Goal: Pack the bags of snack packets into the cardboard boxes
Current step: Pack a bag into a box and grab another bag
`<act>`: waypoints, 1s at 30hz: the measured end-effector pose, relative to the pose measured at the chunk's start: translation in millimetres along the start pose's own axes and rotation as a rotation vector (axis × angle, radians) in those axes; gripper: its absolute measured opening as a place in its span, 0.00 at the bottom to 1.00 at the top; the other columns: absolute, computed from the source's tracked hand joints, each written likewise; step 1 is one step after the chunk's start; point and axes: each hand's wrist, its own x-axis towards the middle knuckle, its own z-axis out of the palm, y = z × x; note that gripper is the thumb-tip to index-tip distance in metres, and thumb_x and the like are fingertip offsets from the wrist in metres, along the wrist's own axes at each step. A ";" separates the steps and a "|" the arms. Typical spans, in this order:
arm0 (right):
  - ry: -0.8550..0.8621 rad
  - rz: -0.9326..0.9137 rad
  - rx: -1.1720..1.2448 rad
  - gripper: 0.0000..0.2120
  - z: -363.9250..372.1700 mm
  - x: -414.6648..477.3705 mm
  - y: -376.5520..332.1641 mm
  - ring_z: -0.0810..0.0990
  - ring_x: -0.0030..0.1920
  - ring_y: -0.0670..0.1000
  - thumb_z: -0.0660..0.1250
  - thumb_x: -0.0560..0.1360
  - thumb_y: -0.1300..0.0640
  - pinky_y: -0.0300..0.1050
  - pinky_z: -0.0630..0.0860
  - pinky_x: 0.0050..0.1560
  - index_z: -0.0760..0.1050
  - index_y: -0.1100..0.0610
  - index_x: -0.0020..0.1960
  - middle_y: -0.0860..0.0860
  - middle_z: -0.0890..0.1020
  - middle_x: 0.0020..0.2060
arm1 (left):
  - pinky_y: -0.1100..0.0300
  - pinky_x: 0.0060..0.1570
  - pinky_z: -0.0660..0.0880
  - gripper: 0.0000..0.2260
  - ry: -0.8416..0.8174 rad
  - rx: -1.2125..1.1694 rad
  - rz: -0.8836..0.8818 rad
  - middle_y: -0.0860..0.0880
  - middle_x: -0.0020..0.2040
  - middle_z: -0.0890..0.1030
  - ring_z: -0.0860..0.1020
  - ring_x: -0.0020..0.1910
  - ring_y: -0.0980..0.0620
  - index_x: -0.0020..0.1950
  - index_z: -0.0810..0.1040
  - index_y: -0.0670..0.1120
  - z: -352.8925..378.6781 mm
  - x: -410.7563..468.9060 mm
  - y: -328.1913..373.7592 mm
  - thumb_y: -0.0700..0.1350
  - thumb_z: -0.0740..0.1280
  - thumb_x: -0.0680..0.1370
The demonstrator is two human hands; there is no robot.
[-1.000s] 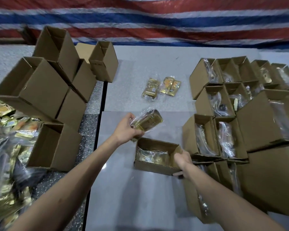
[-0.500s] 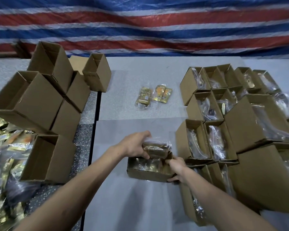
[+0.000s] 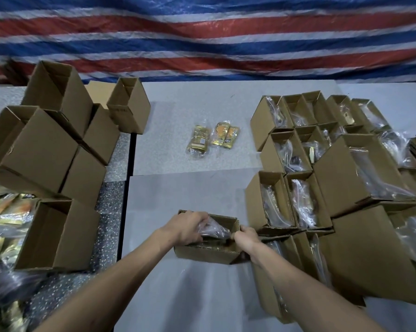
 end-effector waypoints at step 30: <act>0.091 0.066 -0.033 0.07 4.7 6.4 -33.5 0.75 0.49 0.56 0.56 0.77 0.65 0.33 0.71 0.22 0.69 0.57 0.52 0.57 0.76 0.55 | 0.53 0.59 0.74 0.11 0.520 0.177 -0.082 0.48 0.47 0.80 0.79 0.51 0.46 0.49 0.81 0.47 28.6 10.2 3.1 0.48 0.72 0.69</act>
